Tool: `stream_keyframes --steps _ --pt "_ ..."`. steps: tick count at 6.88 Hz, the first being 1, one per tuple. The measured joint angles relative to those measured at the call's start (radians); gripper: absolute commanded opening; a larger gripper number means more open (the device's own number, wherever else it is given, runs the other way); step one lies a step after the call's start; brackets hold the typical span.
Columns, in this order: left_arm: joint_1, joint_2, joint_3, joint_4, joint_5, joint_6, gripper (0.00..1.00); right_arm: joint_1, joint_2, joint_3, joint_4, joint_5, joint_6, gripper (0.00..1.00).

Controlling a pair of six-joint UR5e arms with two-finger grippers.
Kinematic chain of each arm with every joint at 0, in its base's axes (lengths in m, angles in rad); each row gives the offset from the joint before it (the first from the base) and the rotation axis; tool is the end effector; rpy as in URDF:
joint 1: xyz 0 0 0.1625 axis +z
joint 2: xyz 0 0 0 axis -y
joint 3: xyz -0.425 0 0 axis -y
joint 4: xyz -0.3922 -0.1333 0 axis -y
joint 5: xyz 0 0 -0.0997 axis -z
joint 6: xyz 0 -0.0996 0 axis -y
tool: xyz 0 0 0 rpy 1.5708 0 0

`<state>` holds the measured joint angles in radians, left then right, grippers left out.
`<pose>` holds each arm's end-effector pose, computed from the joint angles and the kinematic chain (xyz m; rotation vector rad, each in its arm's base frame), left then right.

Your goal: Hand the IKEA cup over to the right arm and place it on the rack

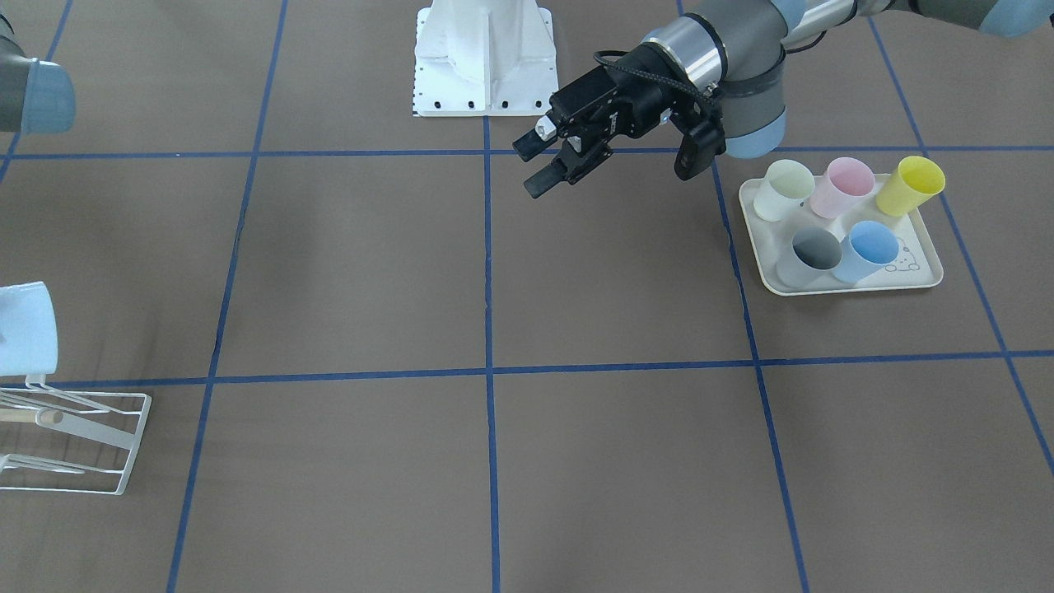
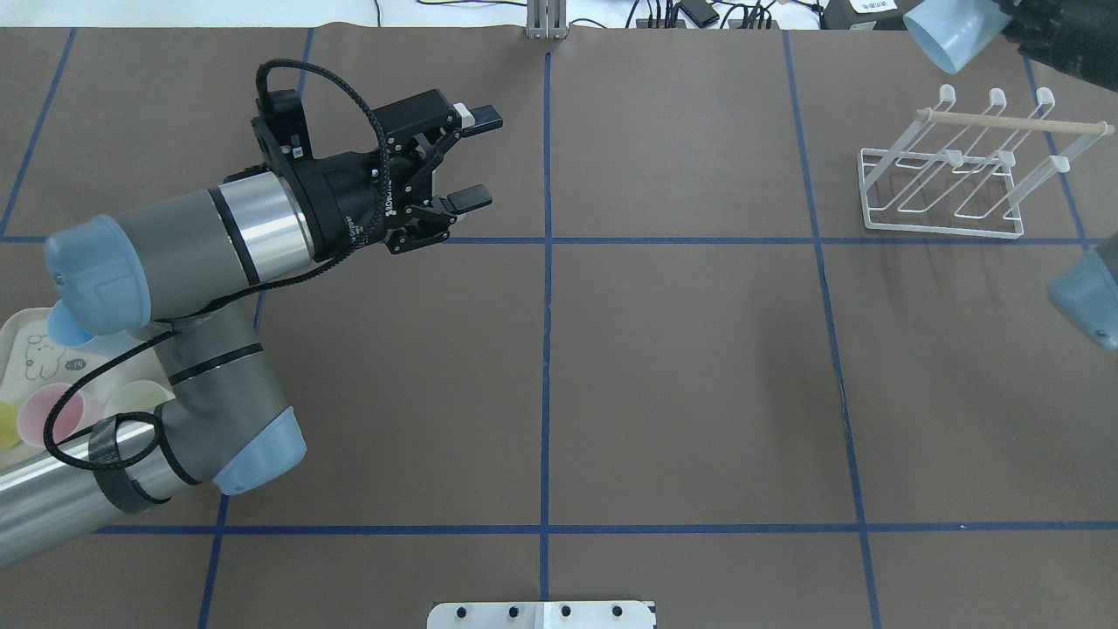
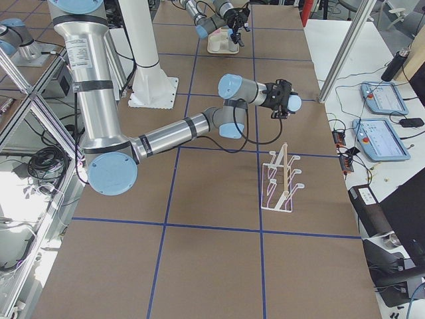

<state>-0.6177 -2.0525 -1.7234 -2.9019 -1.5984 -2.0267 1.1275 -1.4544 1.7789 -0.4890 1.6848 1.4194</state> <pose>0.3861 -0.4345 0.1764 0.1452 2.0222 -0.6673 -0.1193 -0.5356 0.3774 0.7835 -1.2165 0.7258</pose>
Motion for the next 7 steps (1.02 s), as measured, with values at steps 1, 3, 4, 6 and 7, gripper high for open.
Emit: stream_keyframes --steps 1,3,4,6,7 --pt "-0.019 0.028 -0.030 0.057 -0.039 0.052 1.00 0.025 -0.074 0.005 0.001 -0.004 -0.152 0.00" --pt "-0.031 0.073 -0.071 0.104 -0.065 0.096 1.00 0.053 -0.189 -0.001 0.001 -0.076 -0.381 0.00" --pt "-0.032 0.082 -0.079 0.124 -0.067 0.100 1.00 0.055 -0.229 -0.006 0.001 -0.131 -0.457 0.00" --pt "-0.032 0.085 -0.089 0.180 -0.068 0.102 1.00 0.048 -0.261 -0.029 0.001 -0.197 -0.545 0.00" --pt "-0.032 0.086 -0.090 0.190 -0.069 0.102 1.00 0.029 -0.261 -0.046 0.001 -0.212 -0.556 0.00"
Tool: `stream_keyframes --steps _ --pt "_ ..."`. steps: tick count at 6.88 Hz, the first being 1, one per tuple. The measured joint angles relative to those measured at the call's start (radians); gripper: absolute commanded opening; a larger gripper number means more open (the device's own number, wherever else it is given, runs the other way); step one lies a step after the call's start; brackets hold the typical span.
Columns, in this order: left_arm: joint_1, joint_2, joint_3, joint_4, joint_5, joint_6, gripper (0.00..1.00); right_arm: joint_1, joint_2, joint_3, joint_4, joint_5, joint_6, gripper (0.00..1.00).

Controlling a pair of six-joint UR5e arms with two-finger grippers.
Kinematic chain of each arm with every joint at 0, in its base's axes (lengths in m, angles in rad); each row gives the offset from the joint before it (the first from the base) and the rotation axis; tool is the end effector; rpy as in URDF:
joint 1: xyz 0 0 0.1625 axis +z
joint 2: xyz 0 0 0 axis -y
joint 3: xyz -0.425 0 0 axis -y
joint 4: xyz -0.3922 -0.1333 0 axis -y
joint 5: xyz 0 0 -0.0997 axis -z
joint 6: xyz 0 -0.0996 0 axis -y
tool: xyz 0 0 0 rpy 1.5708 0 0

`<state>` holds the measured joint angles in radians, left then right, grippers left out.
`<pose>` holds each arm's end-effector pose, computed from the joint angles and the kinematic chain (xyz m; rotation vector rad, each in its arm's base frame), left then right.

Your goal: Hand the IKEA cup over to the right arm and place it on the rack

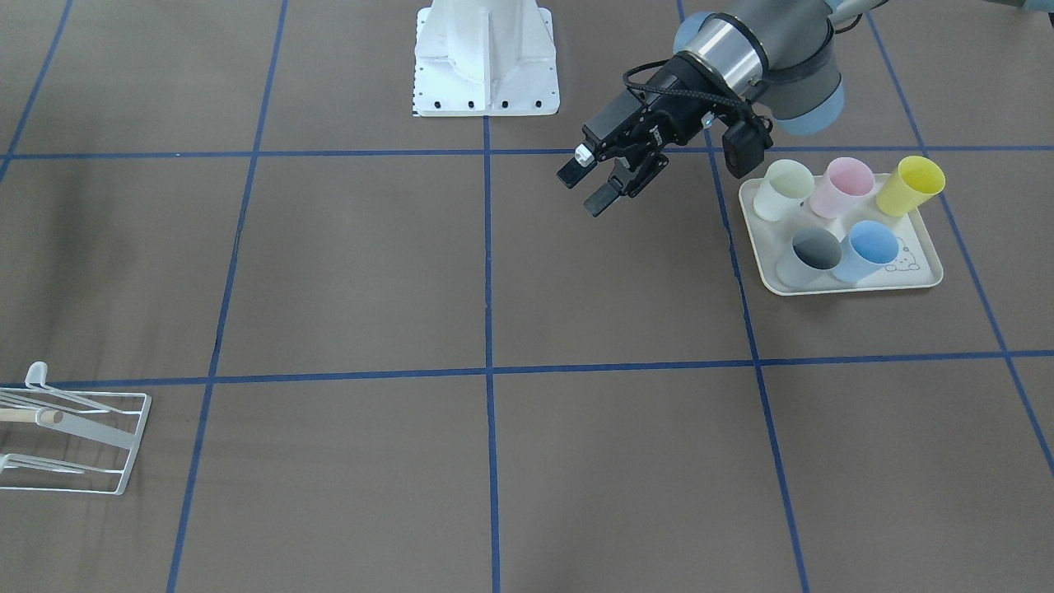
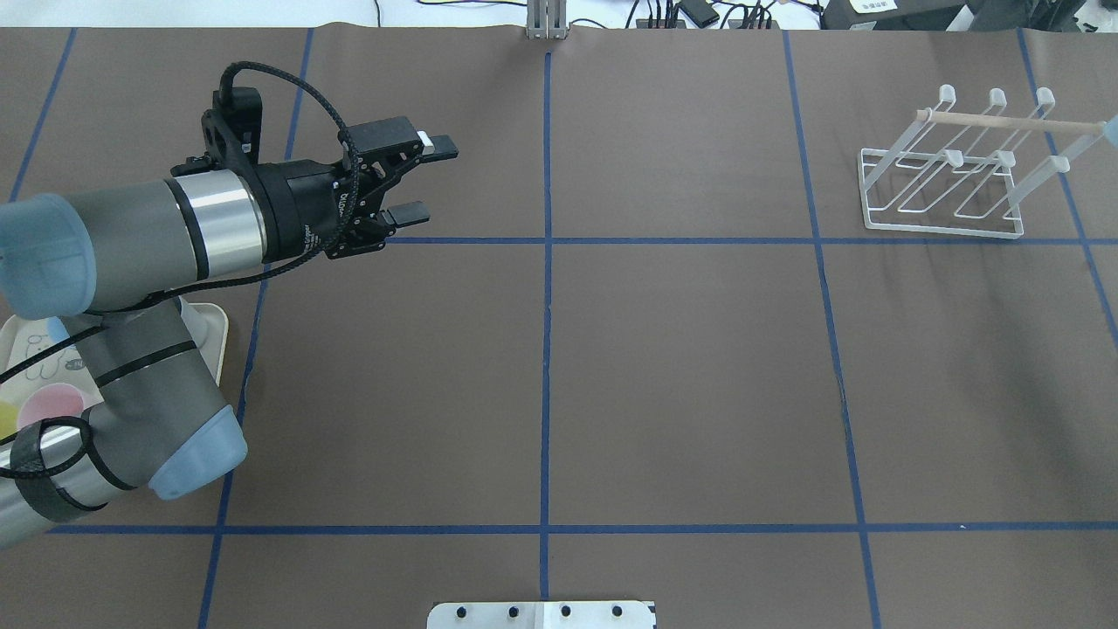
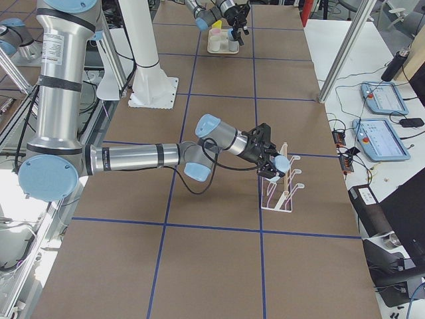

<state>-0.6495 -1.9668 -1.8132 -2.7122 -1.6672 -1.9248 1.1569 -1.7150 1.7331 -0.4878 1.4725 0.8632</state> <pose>0.3673 -0.4343 0.2028 0.1978 1.8129 -0.6330 -0.0558 -0.4829 0.5320 0.9451 -0.5907 0.4564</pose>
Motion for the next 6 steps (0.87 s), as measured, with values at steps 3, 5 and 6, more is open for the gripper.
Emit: stream_keyframes --steps 3,5,6 --pt "0.003 0.002 0.000 0.005 0.000 0.000 1.00 -0.045 0.023 -0.061 0.000 -0.010 -0.016 0.00" --pt "0.006 0.003 0.001 0.006 0.001 0.000 1.00 -0.050 0.061 -0.114 0.000 -0.011 -0.022 0.00" --pt "0.007 0.003 0.002 0.006 0.001 0.000 1.00 -0.051 0.067 -0.128 0.000 -0.011 -0.022 0.00"
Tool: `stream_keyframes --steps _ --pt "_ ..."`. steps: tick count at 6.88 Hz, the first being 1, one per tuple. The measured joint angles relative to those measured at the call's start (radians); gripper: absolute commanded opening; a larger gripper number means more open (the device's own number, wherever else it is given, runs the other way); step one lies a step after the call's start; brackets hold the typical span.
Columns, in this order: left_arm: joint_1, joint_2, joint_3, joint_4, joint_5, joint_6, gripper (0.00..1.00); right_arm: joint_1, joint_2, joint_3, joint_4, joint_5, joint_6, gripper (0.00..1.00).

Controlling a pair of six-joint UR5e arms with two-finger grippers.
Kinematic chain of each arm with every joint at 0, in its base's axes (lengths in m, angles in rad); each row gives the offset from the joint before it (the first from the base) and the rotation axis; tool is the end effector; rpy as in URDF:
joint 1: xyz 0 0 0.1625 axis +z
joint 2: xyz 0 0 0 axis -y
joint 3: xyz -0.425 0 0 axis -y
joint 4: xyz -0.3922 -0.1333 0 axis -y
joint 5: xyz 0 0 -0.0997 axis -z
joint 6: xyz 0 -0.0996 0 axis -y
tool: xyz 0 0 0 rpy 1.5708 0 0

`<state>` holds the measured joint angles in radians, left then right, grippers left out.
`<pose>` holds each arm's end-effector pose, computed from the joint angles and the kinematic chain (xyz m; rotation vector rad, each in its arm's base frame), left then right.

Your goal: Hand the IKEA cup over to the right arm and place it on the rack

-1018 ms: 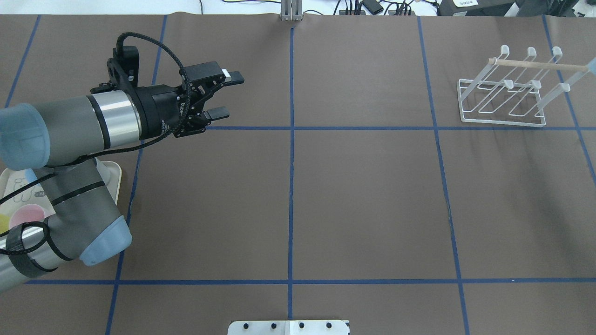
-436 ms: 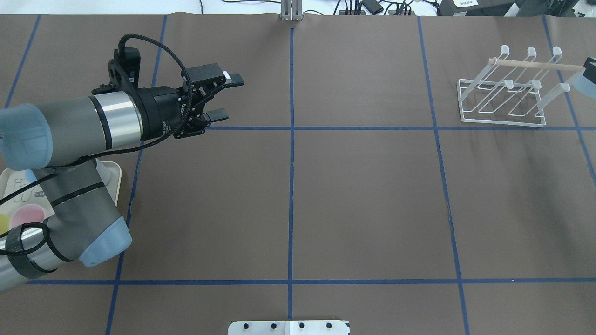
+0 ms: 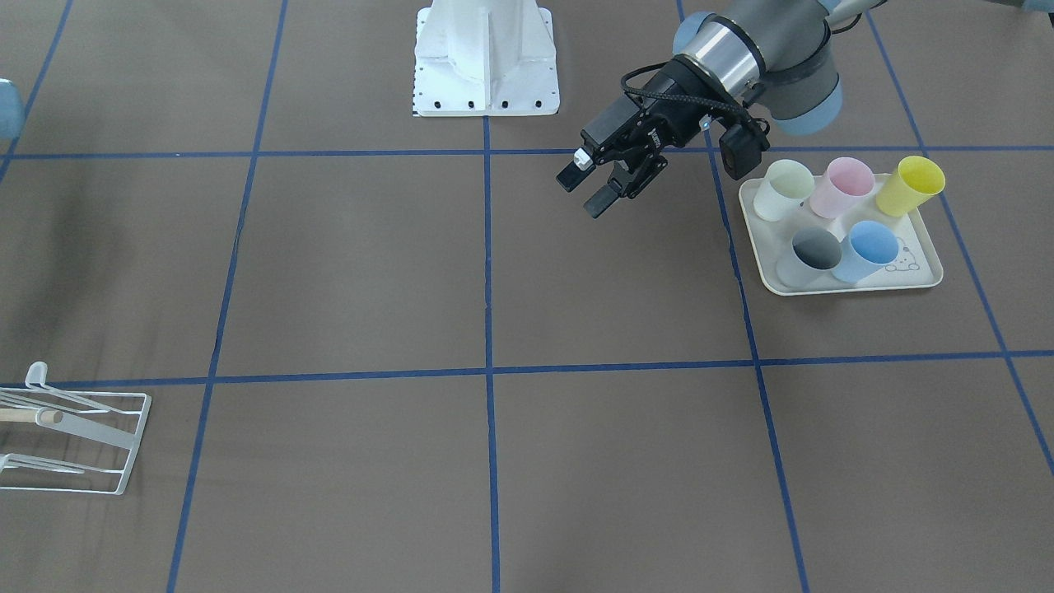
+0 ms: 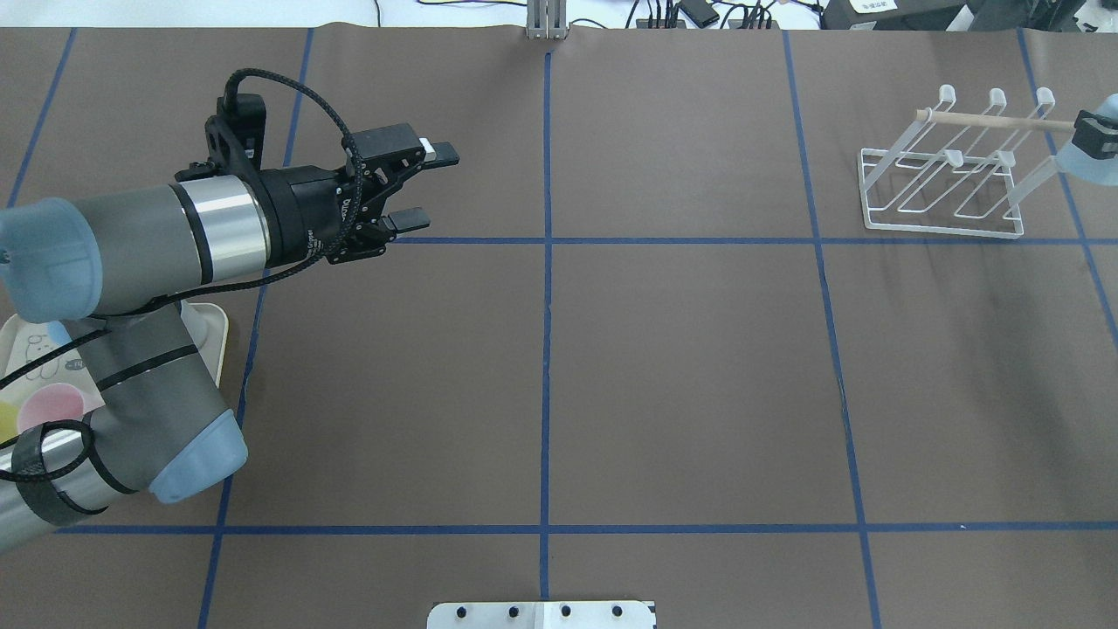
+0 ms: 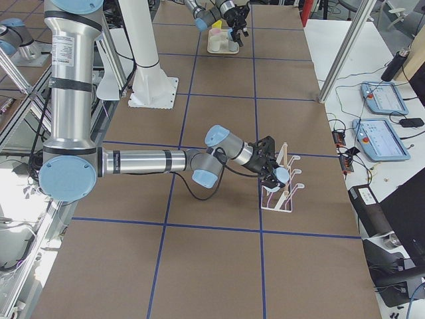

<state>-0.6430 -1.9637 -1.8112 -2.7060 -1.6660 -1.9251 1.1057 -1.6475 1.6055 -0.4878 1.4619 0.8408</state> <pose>0.3711 -0.4328 0.2058 0.1905 1.8020 -0.6339 -0.0932 -0.5072 0.5667 0.8925 -0.5573 0.3973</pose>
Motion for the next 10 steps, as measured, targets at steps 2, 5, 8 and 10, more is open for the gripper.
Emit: stream_keyframes --steps 2,5,8,10 --pt "0.000 0.000 0.000 0.000 0.000 0.000 1.00 -0.019 -0.002 -0.007 0.000 -0.017 0.000 0.00" --pt "0.000 0.000 -0.002 0.000 0.000 0.000 1.00 -0.071 0.003 -0.023 0.001 -0.090 -0.001 0.00" --pt "0.002 -0.008 -0.003 -0.001 0.000 0.000 1.00 -0.071 0.006 -0.009 0.003 -0.095 -0.029 0.00" --pt "0.002 -0.012 -0.003 -0.001 0.000 0.000 1.00 -0.064 0.009 -0.001 0.003 -0.106 -0.047 0.00"
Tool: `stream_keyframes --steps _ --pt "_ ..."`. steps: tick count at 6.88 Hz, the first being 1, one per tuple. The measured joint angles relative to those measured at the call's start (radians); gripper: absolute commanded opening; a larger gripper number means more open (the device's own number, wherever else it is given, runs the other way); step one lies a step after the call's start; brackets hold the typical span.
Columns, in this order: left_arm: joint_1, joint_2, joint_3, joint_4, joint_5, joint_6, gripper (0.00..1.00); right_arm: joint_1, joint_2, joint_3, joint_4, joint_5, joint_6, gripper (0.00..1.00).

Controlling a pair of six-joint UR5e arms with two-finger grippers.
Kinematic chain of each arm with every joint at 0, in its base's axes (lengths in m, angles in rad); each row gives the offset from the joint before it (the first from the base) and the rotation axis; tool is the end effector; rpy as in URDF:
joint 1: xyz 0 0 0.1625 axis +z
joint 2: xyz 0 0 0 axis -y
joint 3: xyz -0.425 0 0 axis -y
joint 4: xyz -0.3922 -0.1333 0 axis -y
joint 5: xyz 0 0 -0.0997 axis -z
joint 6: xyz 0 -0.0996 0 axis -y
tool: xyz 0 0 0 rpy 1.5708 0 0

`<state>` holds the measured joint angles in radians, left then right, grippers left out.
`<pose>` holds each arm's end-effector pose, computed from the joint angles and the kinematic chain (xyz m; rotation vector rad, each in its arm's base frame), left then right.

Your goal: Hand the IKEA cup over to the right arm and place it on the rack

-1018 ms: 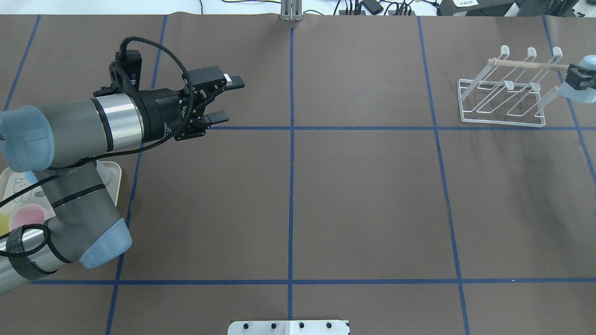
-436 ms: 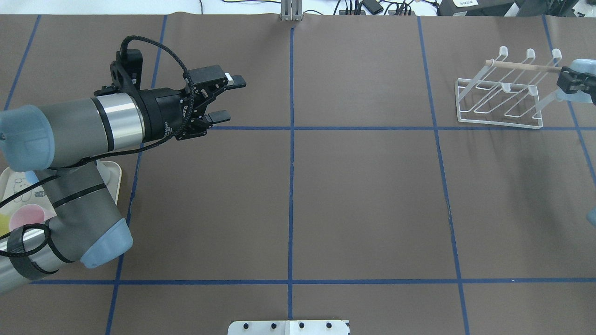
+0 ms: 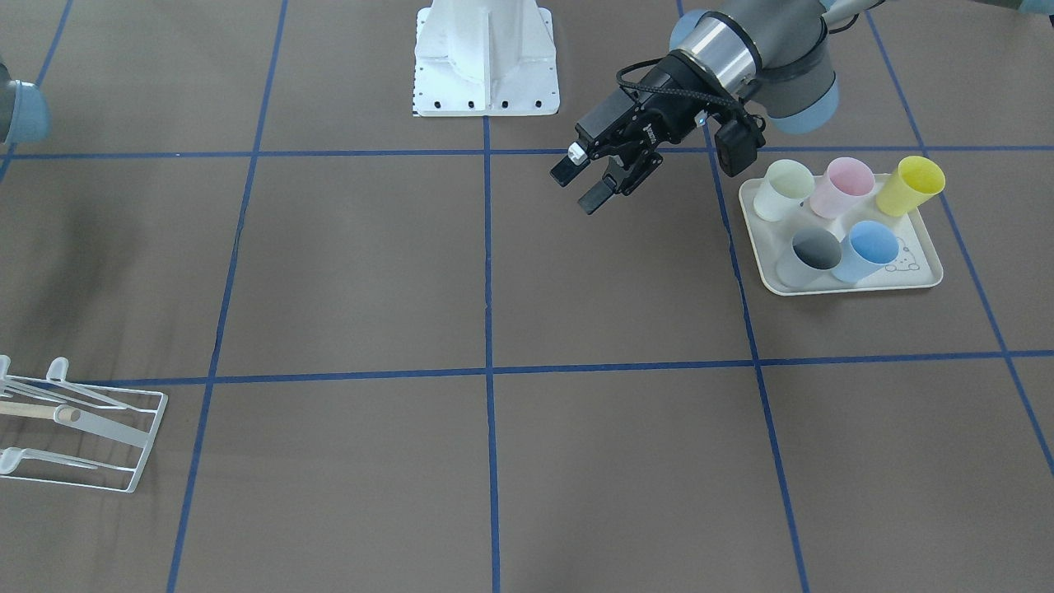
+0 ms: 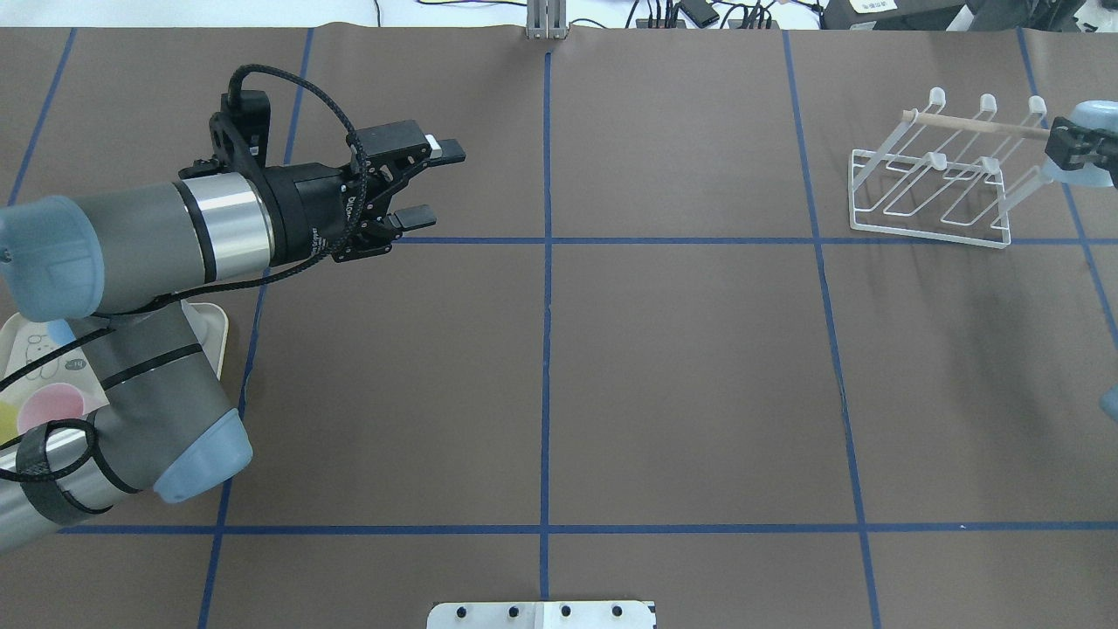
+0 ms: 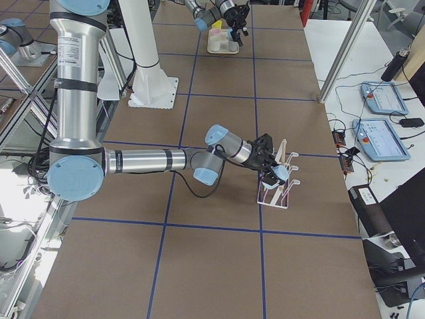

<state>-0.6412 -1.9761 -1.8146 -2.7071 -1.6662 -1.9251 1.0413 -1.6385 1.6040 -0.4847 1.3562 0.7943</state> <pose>0.3712 -0.4316 0.1975 0.1917 1.8185 -0.6261 -0.1178 -0.5071 0.5618 0.9507 -0.4930 0.3520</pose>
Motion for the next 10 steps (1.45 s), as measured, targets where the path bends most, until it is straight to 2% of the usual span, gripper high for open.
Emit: stream_keyframes --steps 7,10 --pt "-0.001 0.007 -0.005 0.000 -0.003 0.000 1.00 0.000 0.012 0.021 0.008 -0.126 0.012 0.00" --pt "0.000 0.013 -0.004 -0.001 -0.004 0.000 1.00 -0.003 -0.019 0.025 0.094 -0.179 0.018 0.00"
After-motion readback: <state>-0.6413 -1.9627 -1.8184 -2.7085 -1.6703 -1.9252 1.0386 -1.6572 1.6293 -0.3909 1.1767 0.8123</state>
